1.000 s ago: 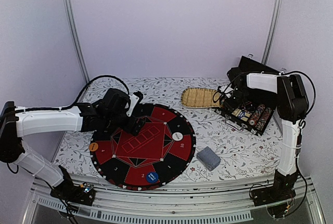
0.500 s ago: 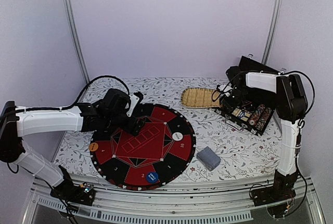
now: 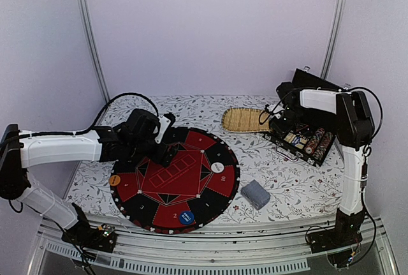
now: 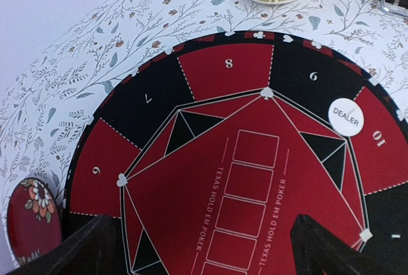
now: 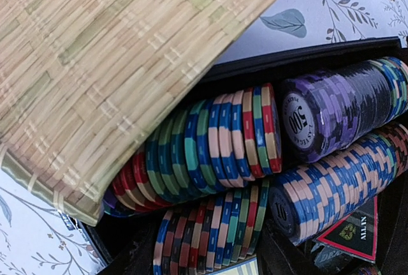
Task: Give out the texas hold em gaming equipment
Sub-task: Adjust the poker chips pile in the chip case, then pick up the pile of poker chips from the chip case.
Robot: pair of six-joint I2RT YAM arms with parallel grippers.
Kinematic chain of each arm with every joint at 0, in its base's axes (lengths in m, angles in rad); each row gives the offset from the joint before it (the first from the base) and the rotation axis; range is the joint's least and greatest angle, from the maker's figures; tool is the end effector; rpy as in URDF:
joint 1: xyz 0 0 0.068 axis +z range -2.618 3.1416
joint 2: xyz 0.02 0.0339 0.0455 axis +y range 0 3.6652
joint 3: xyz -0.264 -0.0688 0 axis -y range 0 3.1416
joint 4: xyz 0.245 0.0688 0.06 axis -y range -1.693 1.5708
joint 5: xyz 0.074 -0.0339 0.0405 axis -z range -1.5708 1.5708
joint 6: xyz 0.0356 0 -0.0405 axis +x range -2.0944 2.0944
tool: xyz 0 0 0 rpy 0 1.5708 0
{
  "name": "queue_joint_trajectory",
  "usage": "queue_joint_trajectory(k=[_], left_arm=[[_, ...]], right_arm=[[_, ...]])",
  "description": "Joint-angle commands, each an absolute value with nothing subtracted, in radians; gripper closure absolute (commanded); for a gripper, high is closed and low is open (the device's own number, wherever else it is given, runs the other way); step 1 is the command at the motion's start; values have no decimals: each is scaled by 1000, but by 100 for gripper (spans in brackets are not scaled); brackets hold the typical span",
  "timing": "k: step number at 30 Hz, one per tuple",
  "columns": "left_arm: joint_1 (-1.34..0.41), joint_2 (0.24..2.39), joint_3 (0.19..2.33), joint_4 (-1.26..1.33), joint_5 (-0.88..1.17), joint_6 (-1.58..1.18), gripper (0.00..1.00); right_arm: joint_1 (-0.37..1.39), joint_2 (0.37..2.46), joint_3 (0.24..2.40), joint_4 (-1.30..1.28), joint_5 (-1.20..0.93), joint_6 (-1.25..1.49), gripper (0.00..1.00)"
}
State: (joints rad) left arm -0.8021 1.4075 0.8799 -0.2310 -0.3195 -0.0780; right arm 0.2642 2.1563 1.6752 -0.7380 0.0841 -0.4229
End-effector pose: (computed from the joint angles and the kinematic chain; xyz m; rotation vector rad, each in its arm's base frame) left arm 0.2147 -0.2059 0.2283 0.6594 2.1867 -0.0852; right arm 0.4338 0.1142 0.1706 -0.9213 2.6373 -0.1565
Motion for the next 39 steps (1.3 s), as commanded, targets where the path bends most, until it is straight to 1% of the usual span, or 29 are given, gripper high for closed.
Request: queue_joint_trajectory(k=[1, 6, 9, 12, 14, 19, 22, 25, 31, 33, 34, 36, 39], left_arm=[[-791, 1416, 873, -244, -314, -70, 2], [-791, 1423, 876, -244, -309, -69, 2], [-791, 1426, 877, -246, -306, -70, 2], [-790, 1422, 875, -249, -305, -74, 2], [-791, 1417, 872, -250, -305, -74, 2], [-791, 1404, 861, -255, -311, -75, 2], [-791, 1402, 858, -255, -314, -77, 2], [-791, 1402, 856, -255, -313, -79, 2], [-790, 1404, 856, -255, -314, -73, 2], [-792, 1403, 855, -255, -316, -73, 2], [-792, 1403, 855, -255, -316, -72, 2], [-791, 1403, 856, -255, -317, -71, 2], [-791, 1401, 857, -253, -311, -70, 2]], right_arm=[[258, 2146, 1653, -720, 53, -399, 47], [258, 2087, 1648, -694, 73, -387, 47], [258, 2088, 1650, -691, 80, -386, 43], [255, 2107, 1651, -691, 101, -384, 35], [250, 2121, 1655, -693, 102, -384, 33], [244, 2148, 1663, -699, 67, -383, 34], [244, 2160, 1660, -702, 59, -379, 38], [244, 2173, 1653, -706, 47, -379, 39], [242, 2204, 1658, -710, 17, -387, 49], [242, 2209, 1661, -707, 17, -384, 55], [242, 2209, 1663, -705, 18, -384, 59], [241, 2205, 1668, -704, 22, -377, 72], [240, 2183, 1685, -711, 26, -365, 94]])
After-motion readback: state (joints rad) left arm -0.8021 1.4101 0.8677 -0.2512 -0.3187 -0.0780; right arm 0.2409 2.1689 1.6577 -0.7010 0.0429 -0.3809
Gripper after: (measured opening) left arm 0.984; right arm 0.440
